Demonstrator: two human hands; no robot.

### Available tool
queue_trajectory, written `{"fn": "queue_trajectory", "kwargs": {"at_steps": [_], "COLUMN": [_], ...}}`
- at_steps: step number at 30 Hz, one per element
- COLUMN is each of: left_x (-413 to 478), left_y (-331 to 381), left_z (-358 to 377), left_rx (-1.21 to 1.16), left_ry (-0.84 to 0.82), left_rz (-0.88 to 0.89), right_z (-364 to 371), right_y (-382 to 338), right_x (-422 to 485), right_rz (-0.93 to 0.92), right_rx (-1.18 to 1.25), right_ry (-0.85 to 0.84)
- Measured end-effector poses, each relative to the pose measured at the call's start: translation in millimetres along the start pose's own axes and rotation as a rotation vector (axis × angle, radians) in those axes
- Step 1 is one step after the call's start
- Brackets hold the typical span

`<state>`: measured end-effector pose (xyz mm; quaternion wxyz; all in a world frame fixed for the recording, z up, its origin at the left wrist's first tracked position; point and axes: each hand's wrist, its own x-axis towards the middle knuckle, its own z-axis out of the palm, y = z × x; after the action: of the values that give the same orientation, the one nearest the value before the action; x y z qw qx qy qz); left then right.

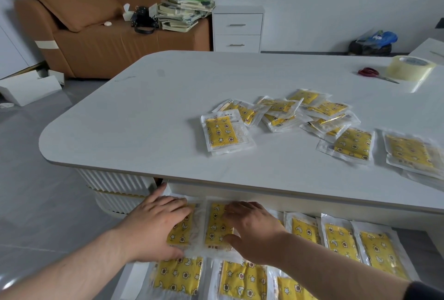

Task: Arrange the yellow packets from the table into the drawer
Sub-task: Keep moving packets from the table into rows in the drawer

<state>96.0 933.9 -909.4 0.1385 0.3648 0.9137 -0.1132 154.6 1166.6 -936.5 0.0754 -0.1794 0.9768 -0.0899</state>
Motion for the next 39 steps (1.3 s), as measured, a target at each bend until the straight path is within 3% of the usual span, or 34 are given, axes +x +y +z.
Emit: {"fn": "queue_trajectory", "kwargs": {"at_steps": [10,17,21,24,30,32,36,39], "left_x": [-17,-25,-1,27,63,73,91,96], "left_y": [10,34,32,28,14,17,21,13], "left_z": [-56,-142,-171,-178,-185,-181,-165,-166], "left_rx": [-0.261,-0.536,-0.683,-0.745,-0.590,-0.538,-0.475,-0.618], "left_ry": [0.171,0.265,0.409,0.515,0.459,0.367,0.276,0.277], "left_rz": [-0.049,-0.094,-0.268,-0.435,-0.651,-0.710,-0.691,-0.678], "right_z": [-74,-169,-205,-216,-210,-201,-186,-181], "right_y": [-22,-4,14,24,50,58,69,72], "right_x": [-35,-71,-76,-69,-37,-27,-14,-10], "right_rz": [0.038,0.229,0.344,0.352,0.361,0.357,0.362,0.350], "right_rx": [0.158,0.298,0.436,0.470,0.512,0.533,0.575,0.565], "right_ry": [-0.092,0.149,0.333,0.377,0.398,0.399,0.377,0.376]}}
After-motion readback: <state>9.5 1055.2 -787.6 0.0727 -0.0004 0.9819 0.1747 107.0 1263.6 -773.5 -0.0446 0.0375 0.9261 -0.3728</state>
